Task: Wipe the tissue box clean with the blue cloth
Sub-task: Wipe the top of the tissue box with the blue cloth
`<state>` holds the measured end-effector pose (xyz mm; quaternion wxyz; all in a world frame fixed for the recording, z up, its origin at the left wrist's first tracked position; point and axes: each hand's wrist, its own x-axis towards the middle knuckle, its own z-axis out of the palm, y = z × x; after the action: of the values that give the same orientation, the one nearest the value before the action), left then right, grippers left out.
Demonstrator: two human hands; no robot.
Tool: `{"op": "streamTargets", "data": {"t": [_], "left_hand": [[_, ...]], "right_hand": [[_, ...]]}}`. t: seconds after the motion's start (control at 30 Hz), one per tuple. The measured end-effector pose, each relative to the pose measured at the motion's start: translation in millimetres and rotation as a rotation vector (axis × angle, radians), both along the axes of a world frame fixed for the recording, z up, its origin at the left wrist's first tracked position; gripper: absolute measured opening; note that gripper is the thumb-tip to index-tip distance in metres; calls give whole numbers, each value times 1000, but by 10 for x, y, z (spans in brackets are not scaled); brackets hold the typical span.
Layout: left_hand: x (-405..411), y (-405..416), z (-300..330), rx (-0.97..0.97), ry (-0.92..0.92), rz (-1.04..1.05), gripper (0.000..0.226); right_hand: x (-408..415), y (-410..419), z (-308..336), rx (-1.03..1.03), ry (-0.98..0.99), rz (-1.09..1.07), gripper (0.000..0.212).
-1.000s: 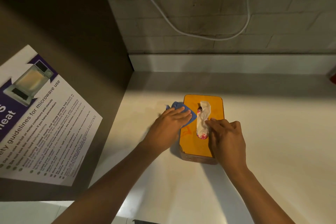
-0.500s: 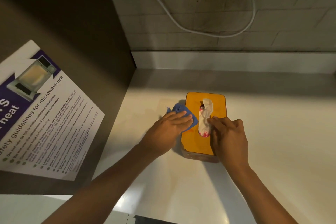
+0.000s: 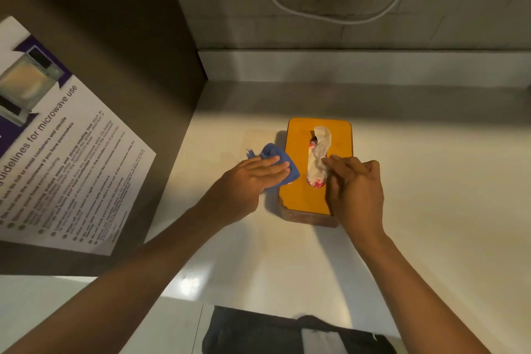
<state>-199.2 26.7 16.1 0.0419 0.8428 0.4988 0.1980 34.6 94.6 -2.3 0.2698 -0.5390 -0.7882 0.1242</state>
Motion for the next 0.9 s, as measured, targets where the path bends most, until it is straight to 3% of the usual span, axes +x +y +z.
{"op": "streamTargets", "data": {"t": [0.1, 0.47, 0.67, 0.9], "left_hand": [[81, -5, 96, -140, -24, 84, 43], [129, -148, 100, -146, -51, 36, 43], [270, 19, 137, -184, -155, 165, 37], [271, -108, 155, -258, -18, 59, 42]], "right_hand": [[-3, 4, 0, -22, 11, 2, 30], [-2, -9, -5, -24, 28, -2, 29], [8, 5, -26, 19, 33, 8, 28], [1, 10, -30, 3, 37, 0, 29]]}}
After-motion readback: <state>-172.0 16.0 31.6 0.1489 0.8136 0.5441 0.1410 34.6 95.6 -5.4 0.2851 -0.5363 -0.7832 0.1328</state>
